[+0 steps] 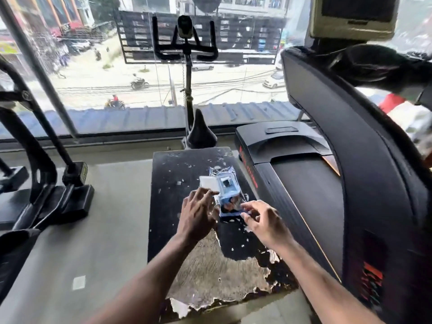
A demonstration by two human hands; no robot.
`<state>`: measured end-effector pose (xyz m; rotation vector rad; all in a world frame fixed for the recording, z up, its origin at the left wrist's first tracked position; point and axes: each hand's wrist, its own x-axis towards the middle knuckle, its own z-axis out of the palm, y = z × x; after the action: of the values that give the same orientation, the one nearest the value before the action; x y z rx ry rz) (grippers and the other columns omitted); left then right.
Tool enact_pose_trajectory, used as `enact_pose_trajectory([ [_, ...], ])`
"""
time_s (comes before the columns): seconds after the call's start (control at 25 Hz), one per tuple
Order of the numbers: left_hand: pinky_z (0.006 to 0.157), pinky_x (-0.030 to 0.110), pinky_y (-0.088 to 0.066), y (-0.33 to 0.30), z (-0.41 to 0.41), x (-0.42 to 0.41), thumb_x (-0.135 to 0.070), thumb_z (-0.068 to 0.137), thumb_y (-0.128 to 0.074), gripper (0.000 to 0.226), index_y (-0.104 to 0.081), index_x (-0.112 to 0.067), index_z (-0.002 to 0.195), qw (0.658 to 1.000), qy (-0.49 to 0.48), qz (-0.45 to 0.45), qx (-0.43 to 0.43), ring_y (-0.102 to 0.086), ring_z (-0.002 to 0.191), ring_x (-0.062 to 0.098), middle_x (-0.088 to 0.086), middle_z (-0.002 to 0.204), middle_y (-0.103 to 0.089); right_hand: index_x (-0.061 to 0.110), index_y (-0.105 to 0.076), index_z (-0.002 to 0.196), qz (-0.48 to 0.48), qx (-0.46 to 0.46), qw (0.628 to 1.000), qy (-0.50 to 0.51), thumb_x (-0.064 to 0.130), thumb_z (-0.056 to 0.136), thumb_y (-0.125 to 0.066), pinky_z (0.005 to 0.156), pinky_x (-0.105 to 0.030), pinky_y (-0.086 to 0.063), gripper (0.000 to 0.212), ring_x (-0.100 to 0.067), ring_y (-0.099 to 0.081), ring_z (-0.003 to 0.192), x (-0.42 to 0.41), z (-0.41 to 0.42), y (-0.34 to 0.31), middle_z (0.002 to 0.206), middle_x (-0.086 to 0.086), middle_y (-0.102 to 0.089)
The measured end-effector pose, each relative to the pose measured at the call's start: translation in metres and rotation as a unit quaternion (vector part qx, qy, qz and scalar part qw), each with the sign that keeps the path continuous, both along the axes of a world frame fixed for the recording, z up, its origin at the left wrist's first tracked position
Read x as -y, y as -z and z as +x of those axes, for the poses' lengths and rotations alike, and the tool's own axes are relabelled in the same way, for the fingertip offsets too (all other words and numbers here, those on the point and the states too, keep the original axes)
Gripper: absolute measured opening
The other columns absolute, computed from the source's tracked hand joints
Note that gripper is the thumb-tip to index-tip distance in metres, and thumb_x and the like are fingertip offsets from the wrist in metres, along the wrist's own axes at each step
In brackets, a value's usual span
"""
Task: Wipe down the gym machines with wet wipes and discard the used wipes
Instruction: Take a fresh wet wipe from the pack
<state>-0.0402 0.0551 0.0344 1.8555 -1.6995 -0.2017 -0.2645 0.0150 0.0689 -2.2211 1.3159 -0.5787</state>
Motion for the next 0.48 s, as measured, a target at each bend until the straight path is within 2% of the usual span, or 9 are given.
enact_pose_trajectory([
  [0.2,0.107,0.042,-0.039,0.019,0.019,0.062,-0.056,0.095,-0.043,0.050,-0.061,-0.030,0.134,0.999,0.026,0.015,0.028,-0.052,0.126,0.023,-0.007,0.138,-0.056,0.015,-0.070,0.121,-0.049,-0.056,0.996,-0.054,0.023,0.099,-0.065,0.094,-0.026,-0.050,0.025,-0.016,-0.062,0.104,0.092,0.043,0.004,0.114,-0.002,-0.065],
  [0.32,0.108,0.041,-0.037,0.044,0.021,0.078,-0.061,0.097,-0.044,0.052,-0.064,-0.029,0.132,0.999,0.021,0.021,0.023,-0.053,0.126,0.023,-0.005,0.139,-0.057,0.016,-0.071,0.120,-0.051,-0.116,0.989,-0.071,0.024,0.099,-0.062,0.088,-0.030,-0.052,0.023,-0.023,-0.064,0.101,0.134,0.060,0.027,0.108,-0.004,-0.064],
  [0.48,0.108,0.035,-0.034,0.064,0.019,0.086,-0.055,0.098,-0.050,0.041,-0.065,-0.031,0.128,1.000,0.009,-0.005,0.014,-0.052,0.127,0.017,-0.008,0.137,-0.059,0.023,-0.072,0.112,-0.082,-0.155,0.981,-0.084,0.033,0.098,-0.063,0.077,-0.029,-0.052,0.020,-0.023,-0.065,0.098,0.157,0.074,0.054,0.102,0.000,-0.066],
])
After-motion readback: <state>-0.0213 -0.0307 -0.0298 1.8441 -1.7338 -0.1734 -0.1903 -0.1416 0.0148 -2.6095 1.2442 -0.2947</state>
